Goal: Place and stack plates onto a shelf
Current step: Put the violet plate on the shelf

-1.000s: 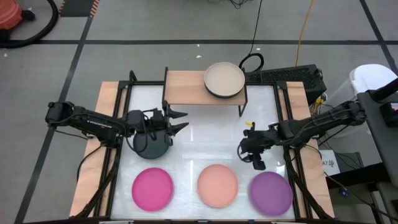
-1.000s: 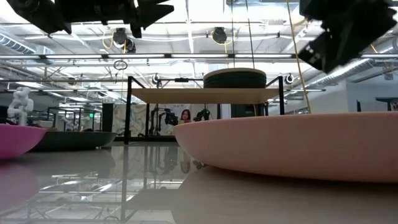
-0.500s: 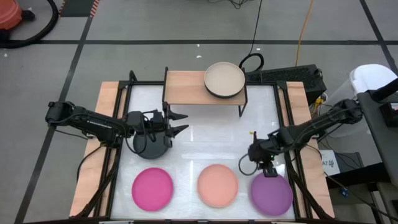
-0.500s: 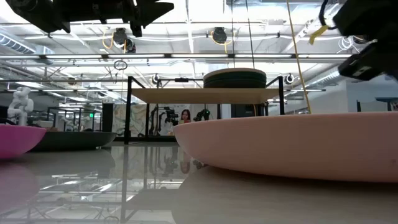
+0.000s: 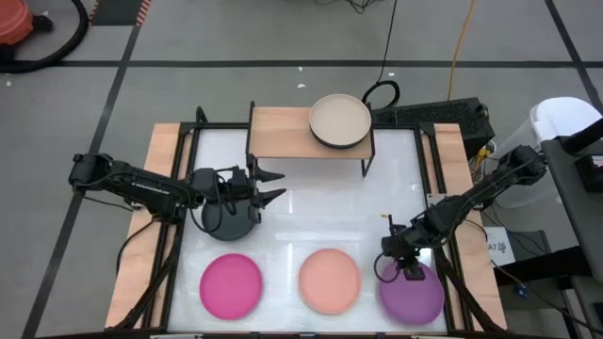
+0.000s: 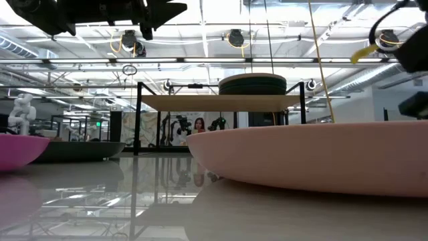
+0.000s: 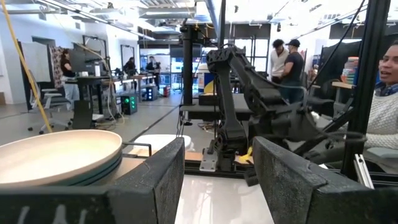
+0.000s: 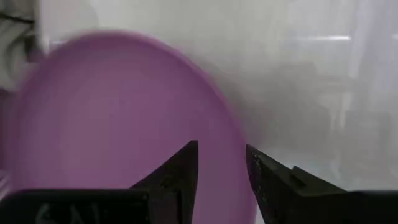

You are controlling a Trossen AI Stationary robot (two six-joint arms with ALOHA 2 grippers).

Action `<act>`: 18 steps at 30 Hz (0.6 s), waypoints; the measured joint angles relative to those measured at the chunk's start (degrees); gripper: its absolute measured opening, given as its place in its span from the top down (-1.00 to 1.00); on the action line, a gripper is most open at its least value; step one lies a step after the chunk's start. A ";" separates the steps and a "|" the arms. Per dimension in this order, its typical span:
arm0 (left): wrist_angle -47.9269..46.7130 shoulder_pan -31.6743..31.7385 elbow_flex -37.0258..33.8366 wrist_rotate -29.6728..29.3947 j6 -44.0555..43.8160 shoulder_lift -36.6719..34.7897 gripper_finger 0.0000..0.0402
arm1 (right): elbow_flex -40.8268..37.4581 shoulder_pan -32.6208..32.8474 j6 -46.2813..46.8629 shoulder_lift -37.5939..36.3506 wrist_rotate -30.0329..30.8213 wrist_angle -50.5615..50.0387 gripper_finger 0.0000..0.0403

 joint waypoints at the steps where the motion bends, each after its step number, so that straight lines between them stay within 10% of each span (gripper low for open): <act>1: 0.00 0.00 0.00 0.00 -0.01 0.00 0.03 | -0.71 0.00 0.47 0.00 0.83 0.03 0.42; 18: -0.02 0.04 0.00 -0.02 -0.17 0.00 0.03 | -2.96 -0.04 0.08 0.02 3.75 0.89 0.57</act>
